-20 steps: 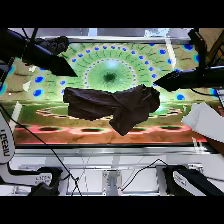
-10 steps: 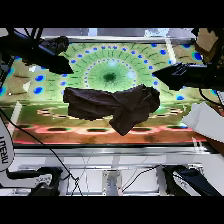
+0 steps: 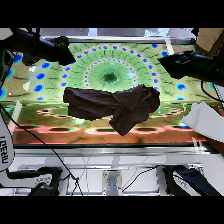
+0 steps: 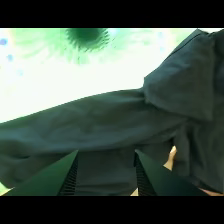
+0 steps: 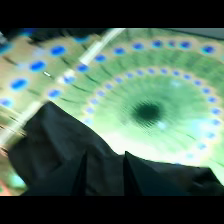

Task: Fold the shirts.

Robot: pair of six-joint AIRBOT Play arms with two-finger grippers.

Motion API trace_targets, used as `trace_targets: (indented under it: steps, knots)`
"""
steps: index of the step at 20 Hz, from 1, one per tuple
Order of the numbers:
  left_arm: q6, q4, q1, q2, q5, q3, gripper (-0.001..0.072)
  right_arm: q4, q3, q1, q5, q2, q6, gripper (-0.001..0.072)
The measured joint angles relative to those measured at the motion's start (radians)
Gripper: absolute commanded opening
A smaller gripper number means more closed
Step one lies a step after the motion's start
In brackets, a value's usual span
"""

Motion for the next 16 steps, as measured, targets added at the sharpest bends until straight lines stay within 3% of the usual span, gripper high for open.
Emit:
trace_targets:
  steps: [1, 3, 11, 16]
  knots:
    - [0.003, 0.010, 0.000, -0.001, 0.001, -0.031, 0.0393, -0.052, -0.016, 0.000, 0.001, -0.001, 0.014, 0.0278]
    - [0.004, 0.015, 0.000, -0.001, 0.000, -0.105, 0.0276, -0.117, -0.056, 0.000, -0.004, -0.002, 0.033, 0.0278]
    - [0.095, -0.282, 0.000, -0.002, 0.018, -0.237, 0.0275, -0.094, -0.132, 0.000, -0.239, -0.003, 0.059, 0.0263]
    - [0.119, -0.348, 0.000, -0.002, 0.022, -0.245, 0.0276, -0.071, -0.137, 0.000, -0.256, -0.003, 0.063, 0.0263]
